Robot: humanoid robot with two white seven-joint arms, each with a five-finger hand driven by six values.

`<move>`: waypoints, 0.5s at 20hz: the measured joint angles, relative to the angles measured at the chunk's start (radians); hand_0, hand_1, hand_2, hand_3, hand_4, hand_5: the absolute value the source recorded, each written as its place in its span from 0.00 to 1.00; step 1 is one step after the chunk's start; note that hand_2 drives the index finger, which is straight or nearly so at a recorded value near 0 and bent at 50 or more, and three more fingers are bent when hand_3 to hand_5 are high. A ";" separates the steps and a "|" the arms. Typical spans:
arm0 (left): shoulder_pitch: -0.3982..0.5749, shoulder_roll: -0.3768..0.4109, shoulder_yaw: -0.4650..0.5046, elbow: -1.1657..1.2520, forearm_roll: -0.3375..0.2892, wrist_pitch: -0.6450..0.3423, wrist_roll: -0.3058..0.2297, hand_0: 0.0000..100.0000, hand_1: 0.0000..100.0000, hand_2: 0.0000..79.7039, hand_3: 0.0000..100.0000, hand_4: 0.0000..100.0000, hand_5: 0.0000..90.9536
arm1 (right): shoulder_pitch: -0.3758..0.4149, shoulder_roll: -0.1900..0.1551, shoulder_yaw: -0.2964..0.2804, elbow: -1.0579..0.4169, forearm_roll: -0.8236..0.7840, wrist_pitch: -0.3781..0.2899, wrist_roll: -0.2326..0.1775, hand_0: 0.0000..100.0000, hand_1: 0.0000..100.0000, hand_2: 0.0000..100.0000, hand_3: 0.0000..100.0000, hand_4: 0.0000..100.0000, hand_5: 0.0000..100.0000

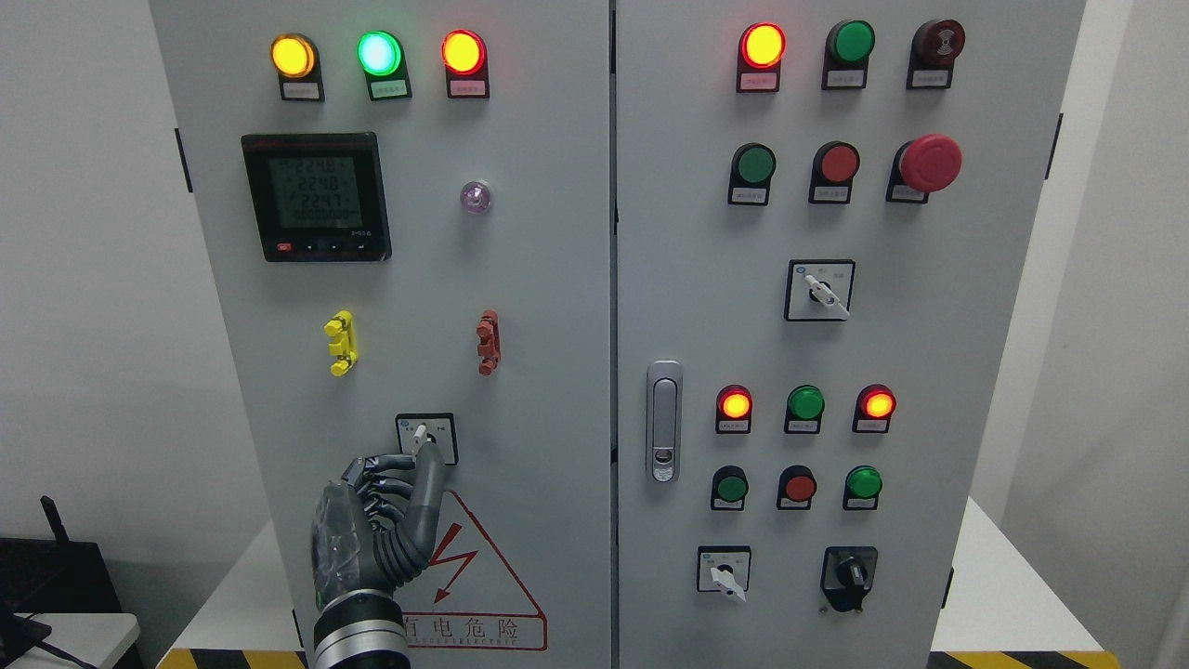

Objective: Turn on light switch 1

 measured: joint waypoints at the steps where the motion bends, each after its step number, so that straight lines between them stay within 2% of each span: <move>1: -0.001 0.000 0.000 0.000 0.000 0.003 0.000 0.29 0.37 0.58 0.74 0.86 0.98 | 0.000 0.000 0.000 0.000 0.000 0.000 0.000 0.12 0.39 0.00 0.00 0.00 0.00; 10: -0.011 -0.001 -0.002 0.000 0.002 0.026 0.000 0.29 0.36 0.59 0.74 0.87 0.98 | 0.000 0.000 0.000 0.000 0.000 0.000 0.000 0.12 0.39 0.00 0.00 0.00 0.00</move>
